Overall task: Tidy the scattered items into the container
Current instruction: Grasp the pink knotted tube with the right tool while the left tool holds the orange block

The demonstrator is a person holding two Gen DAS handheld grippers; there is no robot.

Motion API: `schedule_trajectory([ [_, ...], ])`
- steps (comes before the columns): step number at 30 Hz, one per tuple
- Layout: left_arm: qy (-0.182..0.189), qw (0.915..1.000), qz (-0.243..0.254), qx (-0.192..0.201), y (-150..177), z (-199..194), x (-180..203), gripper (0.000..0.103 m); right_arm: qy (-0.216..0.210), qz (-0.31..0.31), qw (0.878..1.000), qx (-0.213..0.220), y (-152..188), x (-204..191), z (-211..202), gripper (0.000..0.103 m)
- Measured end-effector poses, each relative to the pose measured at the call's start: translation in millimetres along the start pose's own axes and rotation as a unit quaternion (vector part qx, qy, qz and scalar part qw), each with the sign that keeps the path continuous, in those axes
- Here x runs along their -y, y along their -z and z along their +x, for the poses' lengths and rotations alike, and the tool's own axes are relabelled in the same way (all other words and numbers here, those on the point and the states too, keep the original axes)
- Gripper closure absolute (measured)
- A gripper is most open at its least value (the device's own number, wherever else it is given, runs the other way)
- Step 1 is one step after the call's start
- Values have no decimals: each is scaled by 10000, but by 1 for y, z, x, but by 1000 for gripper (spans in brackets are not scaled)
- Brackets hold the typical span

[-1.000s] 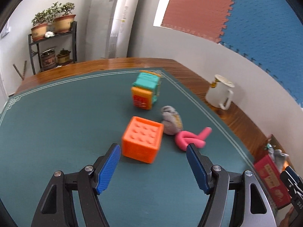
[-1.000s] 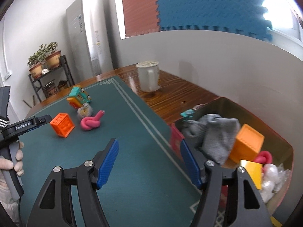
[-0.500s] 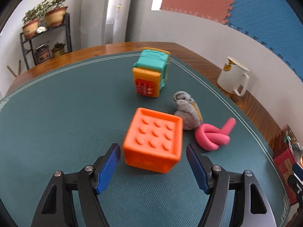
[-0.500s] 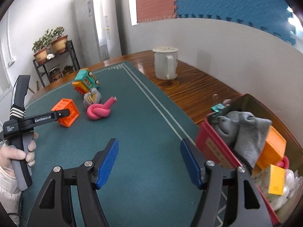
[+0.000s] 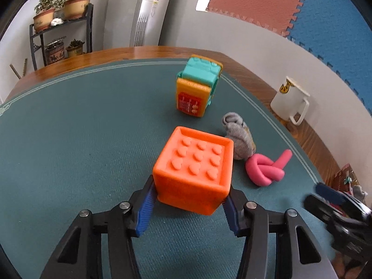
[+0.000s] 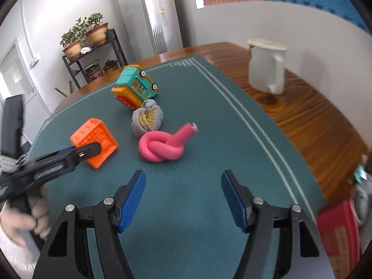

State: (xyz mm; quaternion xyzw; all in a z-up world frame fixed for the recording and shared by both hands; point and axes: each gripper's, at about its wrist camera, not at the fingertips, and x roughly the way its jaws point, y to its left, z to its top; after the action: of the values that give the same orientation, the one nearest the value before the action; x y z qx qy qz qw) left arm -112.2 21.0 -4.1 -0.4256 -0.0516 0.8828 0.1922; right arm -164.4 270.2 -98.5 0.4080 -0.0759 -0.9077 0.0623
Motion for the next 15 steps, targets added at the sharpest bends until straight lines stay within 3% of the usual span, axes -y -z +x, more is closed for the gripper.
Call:
schedule_trajectory([
  [4, 39, 10000, -55, 73, -2, -7, -1, 49, -130, 314, 9994, -44, -15, 4, 18, 33],
  [12, 98, 9998, -135, -75, -1, 0, -4, 49, -488, 1008, 9933, -286, -27, 20, 50, 47],
  [15, 99, 9999, -113, -82, 0, 1, -3, 49, -499, 930, 9940, -280, -29, 18, 50, 65],
])
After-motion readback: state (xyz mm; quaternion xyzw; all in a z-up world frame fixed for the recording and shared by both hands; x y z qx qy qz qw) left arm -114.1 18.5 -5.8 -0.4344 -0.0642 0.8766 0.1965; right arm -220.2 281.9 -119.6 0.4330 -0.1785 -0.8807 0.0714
